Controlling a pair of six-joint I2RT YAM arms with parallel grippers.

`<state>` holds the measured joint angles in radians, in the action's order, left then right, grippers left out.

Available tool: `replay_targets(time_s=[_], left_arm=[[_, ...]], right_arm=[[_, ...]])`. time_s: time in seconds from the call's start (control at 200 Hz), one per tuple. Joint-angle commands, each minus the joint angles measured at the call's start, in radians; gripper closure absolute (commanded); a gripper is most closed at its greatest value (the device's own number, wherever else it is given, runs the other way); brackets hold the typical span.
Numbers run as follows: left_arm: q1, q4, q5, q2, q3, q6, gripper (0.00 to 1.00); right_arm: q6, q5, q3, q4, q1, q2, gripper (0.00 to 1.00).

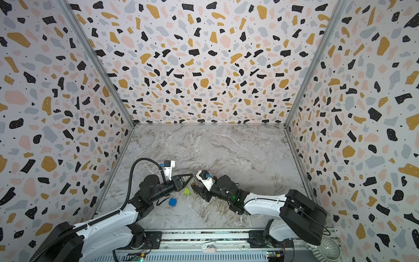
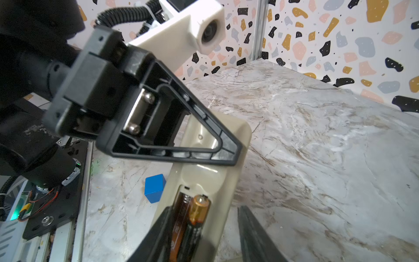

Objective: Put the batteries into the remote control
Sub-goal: 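Press the battery down into the remote's compartment with the right gripper, then open the right gripper and draw it back from the remote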

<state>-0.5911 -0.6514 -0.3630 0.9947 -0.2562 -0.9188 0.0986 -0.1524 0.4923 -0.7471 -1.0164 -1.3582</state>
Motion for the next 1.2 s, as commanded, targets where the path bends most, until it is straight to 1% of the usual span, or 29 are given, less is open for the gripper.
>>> replay_targets(time_s=[0.0, 0.22, 0.631, 0.816, 0.896, 0.981, 1.116, 1.191], left_arm=[[-0.005, -0.017, -0.022, 0.004, -0.041, 0.028, 1.0], [-0.004, 0.035, -0.038, 0.006, -0.067, 0.081, 1.0], [-0.004, 0.105, -0.078, 0.013, -0.091, 0.127, 1.0], [-0.004, 0.125, -0.108, 0.027, -0.101, 0.144, 1.0], [-0.004, 0.138, -0.123, 0.031, -0.106, 0.15, 1.0], [-0.004, 0.159, -0.137, 0.032, -0.11, 0.16, 1.0], [-0.004, 0.206, -0.162, 0.036, -0.125, 0.185, 1.0], [-0.004, 0.233, -0.174, 0.04, -0.132, 0.197, 1.0]], right_arm=[[-0.026, 0.011, 0.014, 0.034, -0.014, 0.045, 0.49], [-0.061, 0.034, 0.025, 0.101, -0.03, 0.11, 0.44], [-0.219, 0.147, 0.091, 0.398, -0.048, 0.22, 0.31], [-0.274, 0.175, 0.122, 0.499, -0.047, 0.234, 0.28], [-0.3, 0.175, 0.138, 0.543, -0.049, 0.24, 0.27], [-0.339, 0.15, 0.137, 0.574, -0.053, 0.261, 0.27], [-0.396, 0.096, 0.113, 0.58, -0.057, 0.312, 0.25], [-0.402, 0.081, 0.104, 0.569, -0.059, 0.328, 0.25]])
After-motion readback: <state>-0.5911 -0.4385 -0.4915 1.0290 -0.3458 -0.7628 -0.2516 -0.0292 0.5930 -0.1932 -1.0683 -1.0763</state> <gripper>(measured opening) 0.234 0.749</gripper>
